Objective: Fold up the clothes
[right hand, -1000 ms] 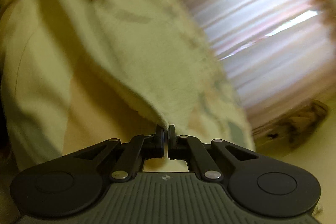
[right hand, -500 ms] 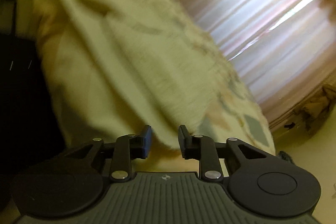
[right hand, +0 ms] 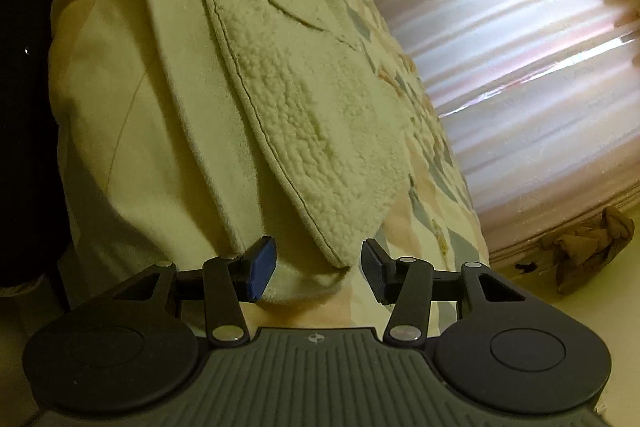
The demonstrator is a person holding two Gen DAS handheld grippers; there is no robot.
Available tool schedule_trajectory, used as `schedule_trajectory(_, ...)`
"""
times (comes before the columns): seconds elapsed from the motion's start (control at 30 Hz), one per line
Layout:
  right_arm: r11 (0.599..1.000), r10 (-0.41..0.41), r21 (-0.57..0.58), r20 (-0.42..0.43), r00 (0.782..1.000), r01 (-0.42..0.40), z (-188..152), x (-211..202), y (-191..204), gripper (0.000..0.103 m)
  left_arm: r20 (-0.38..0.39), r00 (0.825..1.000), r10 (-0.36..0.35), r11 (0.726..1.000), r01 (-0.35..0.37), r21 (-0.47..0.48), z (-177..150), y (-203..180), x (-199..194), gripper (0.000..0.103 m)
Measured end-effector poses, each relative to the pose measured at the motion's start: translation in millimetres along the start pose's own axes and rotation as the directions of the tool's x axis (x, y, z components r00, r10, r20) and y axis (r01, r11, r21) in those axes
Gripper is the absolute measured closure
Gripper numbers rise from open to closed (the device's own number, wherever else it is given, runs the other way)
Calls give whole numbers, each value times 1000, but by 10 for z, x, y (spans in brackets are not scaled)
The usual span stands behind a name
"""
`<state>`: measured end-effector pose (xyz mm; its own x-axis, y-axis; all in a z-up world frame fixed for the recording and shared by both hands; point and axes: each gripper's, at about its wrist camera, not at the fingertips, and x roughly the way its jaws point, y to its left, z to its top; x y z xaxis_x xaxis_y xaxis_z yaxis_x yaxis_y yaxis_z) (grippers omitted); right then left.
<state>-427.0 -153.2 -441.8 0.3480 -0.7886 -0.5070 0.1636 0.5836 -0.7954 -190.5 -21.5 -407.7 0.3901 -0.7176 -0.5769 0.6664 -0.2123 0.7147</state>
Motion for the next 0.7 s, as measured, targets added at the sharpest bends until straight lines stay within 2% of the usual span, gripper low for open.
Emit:
schedule_trajectory(0.07,999,-19,-39,1,1000,19,5,38,78,51,4,999,33,994,-34,102,-37,-174,84,62)
schedule_trajectory(0.17,995,-56,-88,13,998,57,22,71,139,52,20,992,124,959,-125,254,-164,-394,247,61)
schedule_trajectory(0.27,987,-91,-127,38,995,95,55,56,186,58,35,987,157,936,-160,313,-235,-413,313,63)
schedule_trajectory(0.33,985,-95,-138,58,994,102,91,45,201,70,34,983,179,919,-180,351,-273,-400,340,88)
schedule_trajectory(0.37,986,-88,-137,65,994,96,112,39,199,79,33,981,193,908,-191,372,-294,-391,355,92)
schedule_trajectory(0.4,989,-77,-124,68,995,85,140,33,177,103,39,977,208,900,-207,384,-316,-366,358,96)
schedule_trajectory(0.5,996,-82,-13,113,990,84,205,-124,25,103,53,962,268,897,-270,351,-312,-213,261,98)
schedule_trajectory(0.63,997,-64,60,189,980,53,272,-472,-69,102,-37,961,272,939,-258,227,-387,-193,109,99)
schedule_trajectory(0.7,999,-15,41,158,987,8,230,-482,34,102,-81,960,270,953,-254,163,-424,-183,34,99)
